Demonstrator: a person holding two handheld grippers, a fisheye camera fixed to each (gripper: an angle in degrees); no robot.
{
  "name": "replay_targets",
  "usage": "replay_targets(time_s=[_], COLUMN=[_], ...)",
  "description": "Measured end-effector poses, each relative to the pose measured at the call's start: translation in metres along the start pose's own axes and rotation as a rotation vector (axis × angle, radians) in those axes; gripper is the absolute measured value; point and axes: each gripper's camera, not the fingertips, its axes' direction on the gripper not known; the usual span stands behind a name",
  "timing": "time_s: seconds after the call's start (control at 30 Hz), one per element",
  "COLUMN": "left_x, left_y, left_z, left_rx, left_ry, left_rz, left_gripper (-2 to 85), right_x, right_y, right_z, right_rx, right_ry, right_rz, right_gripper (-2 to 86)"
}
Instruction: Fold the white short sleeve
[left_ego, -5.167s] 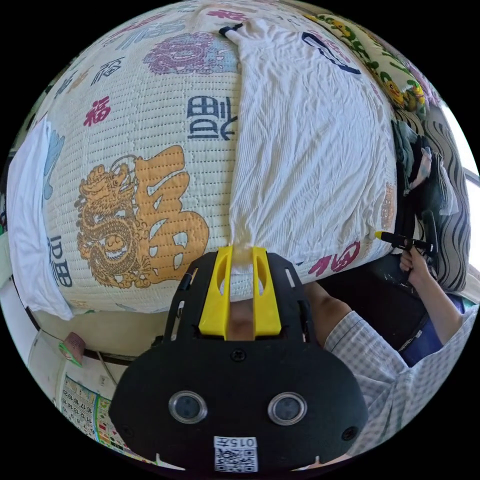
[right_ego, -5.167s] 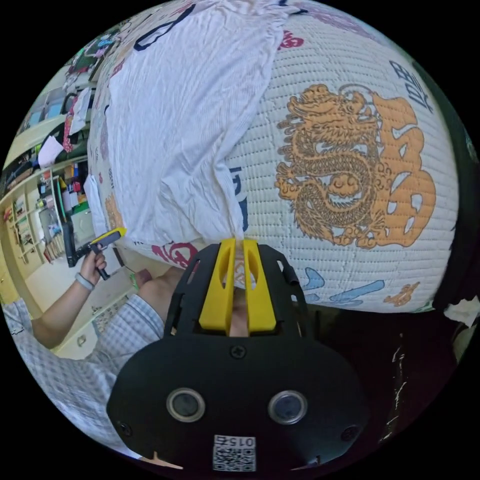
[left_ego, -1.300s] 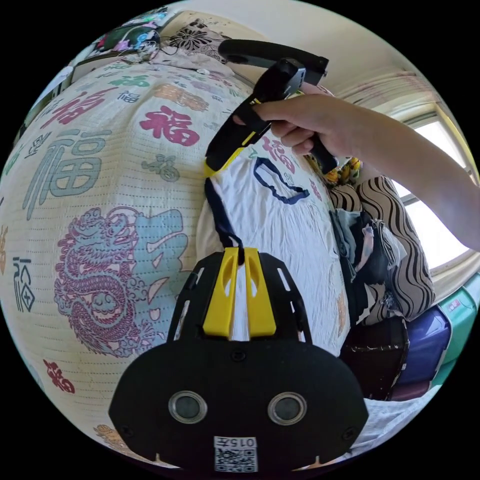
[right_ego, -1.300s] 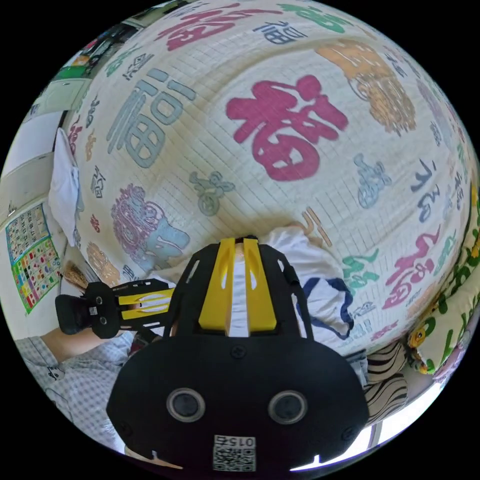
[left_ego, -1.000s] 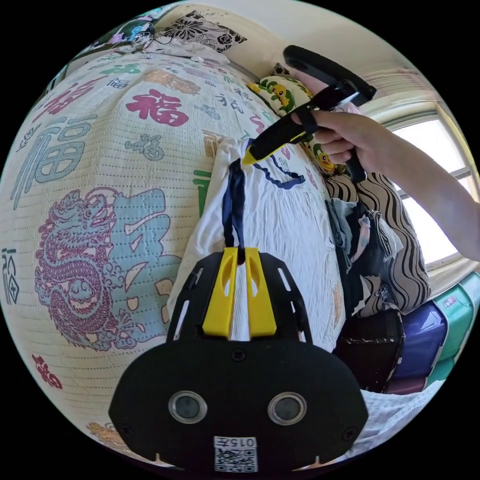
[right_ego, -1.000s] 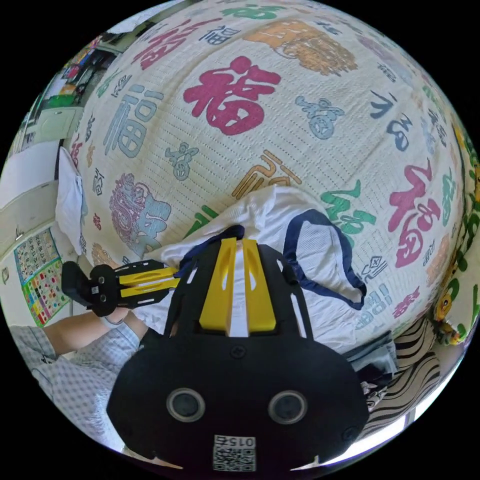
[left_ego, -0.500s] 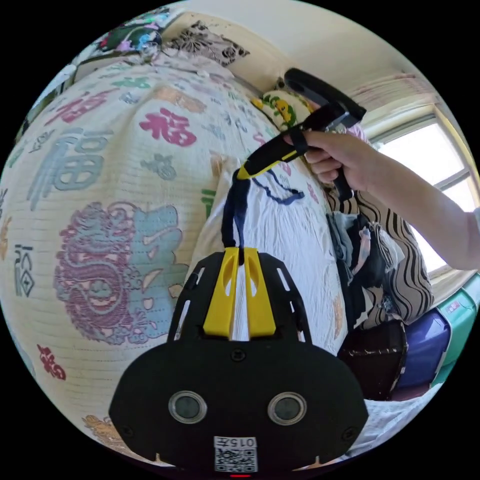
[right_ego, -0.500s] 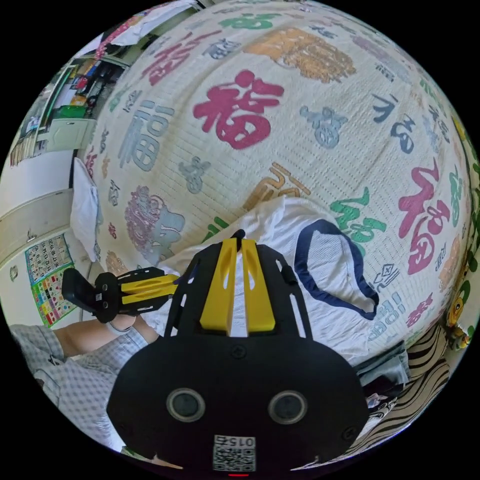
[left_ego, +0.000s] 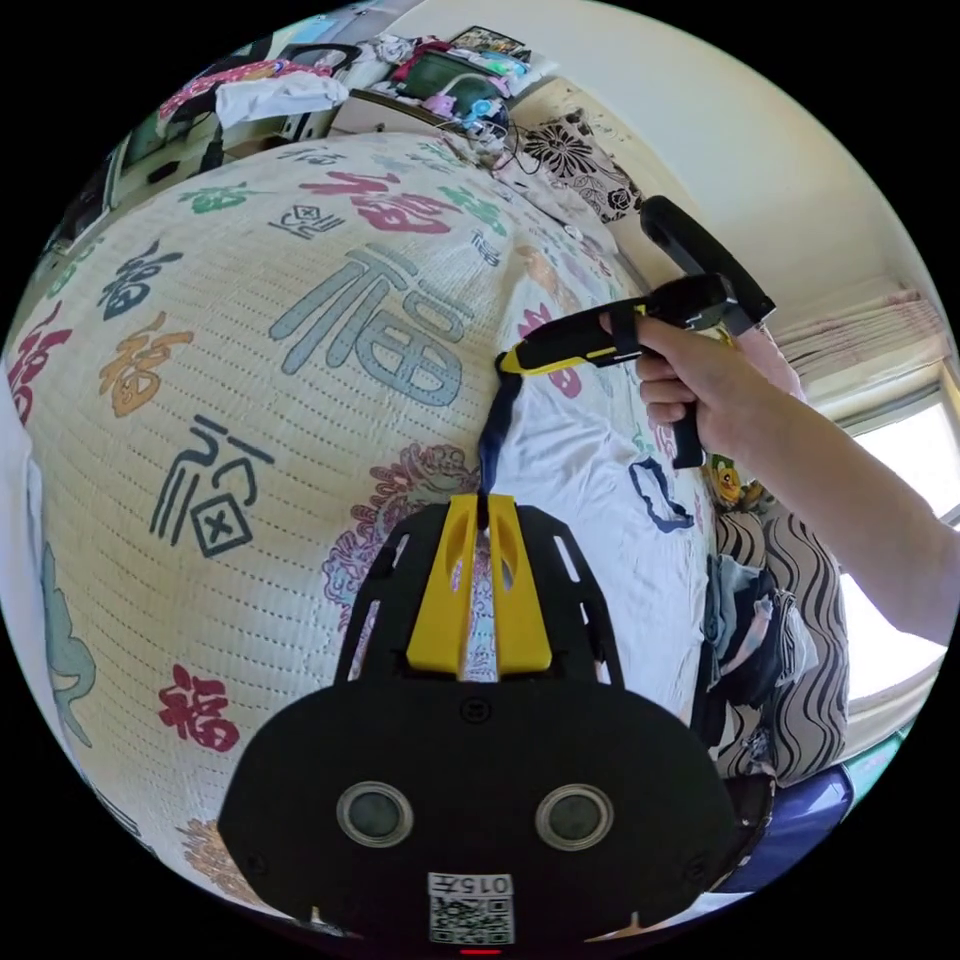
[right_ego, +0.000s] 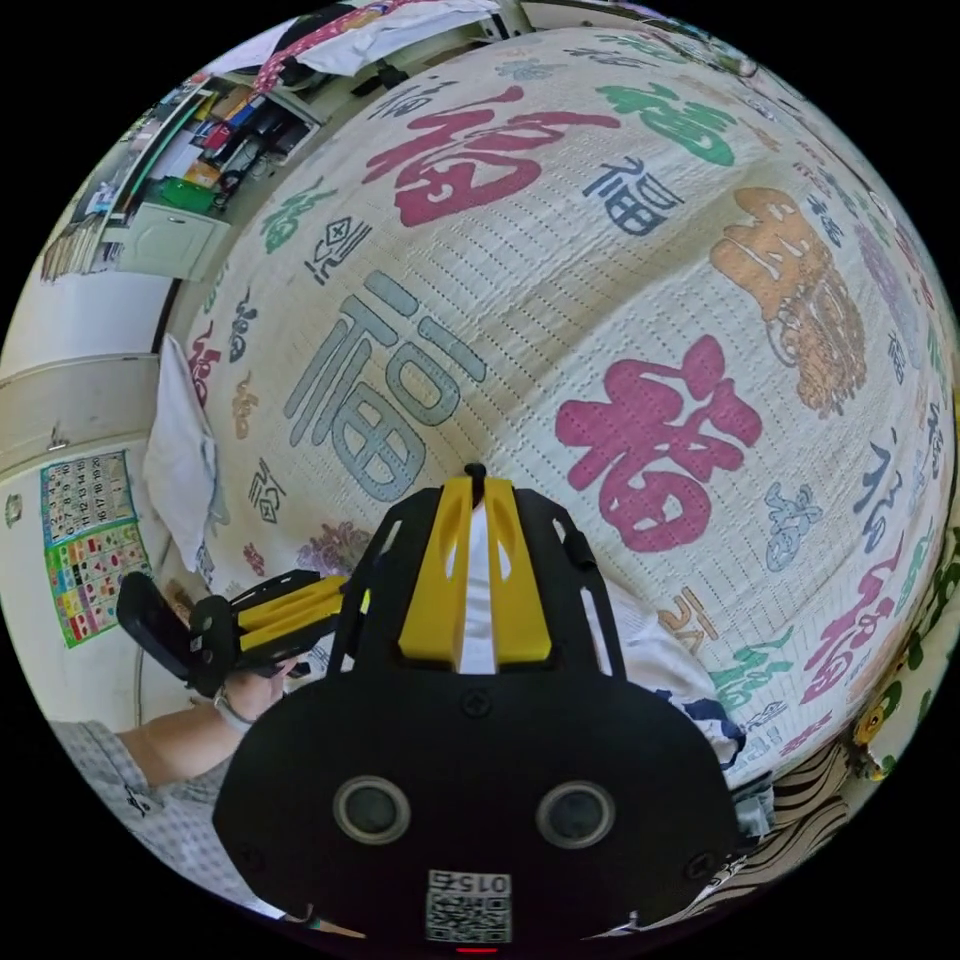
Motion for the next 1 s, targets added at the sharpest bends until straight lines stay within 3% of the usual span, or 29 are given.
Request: replay_targets(time_s=[0.23, 0.43, 0.7, 0.8, 1.0], left_x=[0.003, 0.015, 0.047, 0.065, 0.105], left_y=[0.014, 0.055, 0.161, 0.183, 0.195], left_z=[-0.009, -0.045, -0.016, 0.006, 0.035], left_rx=[-0.023, -0.099, -0.586, -0.645, -0.667], left_ry=[-0.013, -0.076, -0.029, -0.092, -0.201], left_rz=[0.032, 0.098, 0.129, 0.152, 0.192], left_gripper=[4.4, 5.8, 8.1, 7.6, 5.9], right_x=[0.027, 0.064, 0.124, 0.128, 0.135], right_y=[0.081, 0.241, 0.58, 0.666, 0.729], right_z=[-0.041, -0.071, 0.075, 0.116, 0.188], right_rx=[0.151, 0.307, 0.042, -0.029, -0.134], right_ry=[0.048, -0.11, -0.326, -0.311, -0.375], right_rz=[0.023, 0.071, 0.624, 0.795, 0.836], right_gripper=[5.0, 5.9, 7.7, 7.8, 8.2])
